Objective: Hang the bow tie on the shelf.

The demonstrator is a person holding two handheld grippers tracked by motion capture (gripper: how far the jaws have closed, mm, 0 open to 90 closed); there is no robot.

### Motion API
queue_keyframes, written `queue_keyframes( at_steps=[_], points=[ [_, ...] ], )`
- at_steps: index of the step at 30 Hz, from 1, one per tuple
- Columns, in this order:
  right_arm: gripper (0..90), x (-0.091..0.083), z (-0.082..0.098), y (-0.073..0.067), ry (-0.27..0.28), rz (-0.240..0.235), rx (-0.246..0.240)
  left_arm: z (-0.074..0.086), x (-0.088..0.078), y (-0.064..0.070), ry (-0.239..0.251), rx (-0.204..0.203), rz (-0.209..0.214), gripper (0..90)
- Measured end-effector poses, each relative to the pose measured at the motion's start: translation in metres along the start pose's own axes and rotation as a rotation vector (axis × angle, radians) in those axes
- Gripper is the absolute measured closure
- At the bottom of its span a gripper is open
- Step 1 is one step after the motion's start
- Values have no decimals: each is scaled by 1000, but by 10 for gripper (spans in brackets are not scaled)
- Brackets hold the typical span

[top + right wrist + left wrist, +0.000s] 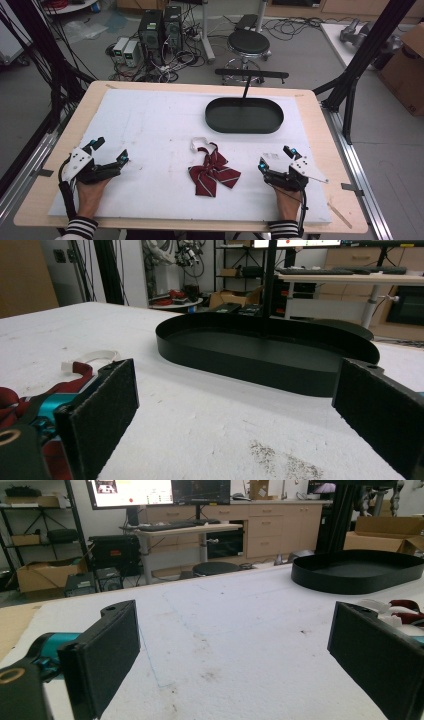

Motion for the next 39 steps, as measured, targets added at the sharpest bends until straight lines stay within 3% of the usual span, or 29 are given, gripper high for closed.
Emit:
queue_keyframes(
  at_steps=[22, 27, 34, 37, 39],
  points=[
    [37, 0, 0, -1, -4, 2, 3, 0, 0, -1, -3, -9, 2, 70],
    [37, 1, 0, -1, -2, 8, -16, 0, 0, 0, 2, -13, 9, 70],
    [37, 6, 2, -4, -64, 14, -42, 0, 0, -1, 6, -24, 15, 70],
    [37, 7, 1, -4, -65, 15, -47, 0, -1, -2, 5, -25, 17, 70],
    [37, 7, 2, -4, -102, 11, -47, 0, -1, -2, 5, -28, 20, 70]
  ],
)
Point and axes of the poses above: each handheld gripper's, and its own axes: x roughly forward along the jaws, z roughly out of its underside, y roughly to its right, the point moved 7 cm from there along x, roughly forward along the jaws
